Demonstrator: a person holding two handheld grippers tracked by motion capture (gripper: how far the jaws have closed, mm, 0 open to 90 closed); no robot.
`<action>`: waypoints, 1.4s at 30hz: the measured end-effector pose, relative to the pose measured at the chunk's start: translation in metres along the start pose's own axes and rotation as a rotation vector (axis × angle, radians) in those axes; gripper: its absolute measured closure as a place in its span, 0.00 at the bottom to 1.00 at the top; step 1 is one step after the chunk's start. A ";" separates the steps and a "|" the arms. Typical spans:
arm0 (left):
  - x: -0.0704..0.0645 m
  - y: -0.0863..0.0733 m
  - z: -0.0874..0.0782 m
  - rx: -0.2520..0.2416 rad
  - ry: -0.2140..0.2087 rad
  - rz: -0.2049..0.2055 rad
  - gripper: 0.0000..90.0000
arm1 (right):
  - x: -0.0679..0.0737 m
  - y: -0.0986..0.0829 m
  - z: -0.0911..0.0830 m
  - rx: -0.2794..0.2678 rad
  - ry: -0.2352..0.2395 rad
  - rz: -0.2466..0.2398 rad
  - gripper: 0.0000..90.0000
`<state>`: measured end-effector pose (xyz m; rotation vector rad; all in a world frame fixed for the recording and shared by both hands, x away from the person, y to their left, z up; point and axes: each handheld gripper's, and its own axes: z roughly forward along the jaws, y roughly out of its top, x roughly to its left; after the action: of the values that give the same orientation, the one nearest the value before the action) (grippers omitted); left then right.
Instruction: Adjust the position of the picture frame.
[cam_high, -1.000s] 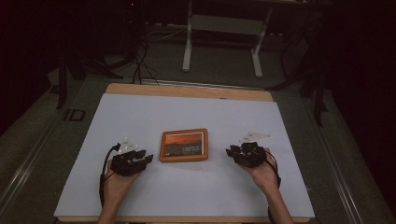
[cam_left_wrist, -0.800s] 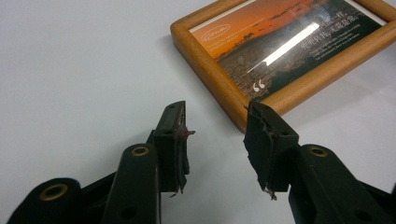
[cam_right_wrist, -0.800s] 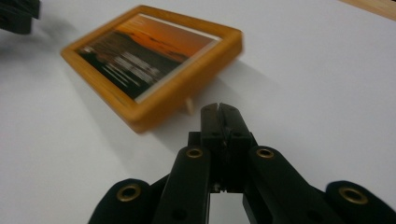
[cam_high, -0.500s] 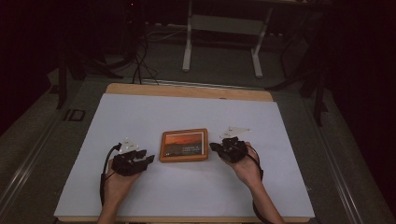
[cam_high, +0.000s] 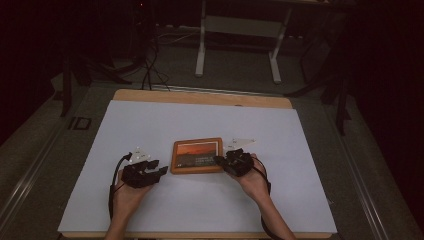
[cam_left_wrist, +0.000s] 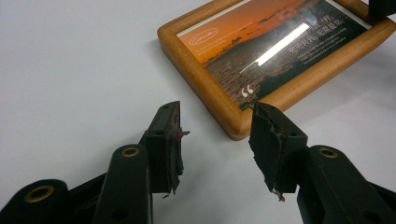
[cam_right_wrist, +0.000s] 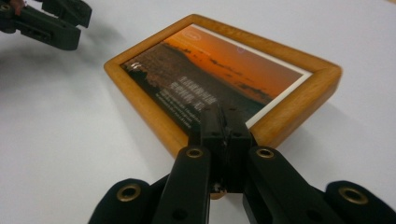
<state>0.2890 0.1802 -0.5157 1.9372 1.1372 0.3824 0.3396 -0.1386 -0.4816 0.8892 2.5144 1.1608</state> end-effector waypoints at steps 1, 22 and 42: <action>0.000 0.000 0.000 -0.001 0.000 0.000 0.59 | 0.001 -0.001 0.001 0.004 0.001 0.000 1.00; 0.005 0.018 0.002 -0.017 -0.048 0.017 0.51 | 0.012 -0.022 0.003 0.035 0.026 -0.022 1.00; 0.030 0.062 0.063 0.144 -0.261 0.017 0.40 | 0.011 -0.031 0.007 0.077 0.054 -0.032 1.00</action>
<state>0.3790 0.1579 -0.5098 2.0524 0.9998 0.0537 0.3204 -0.1432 -0.5092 0.8441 2.6226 1.1001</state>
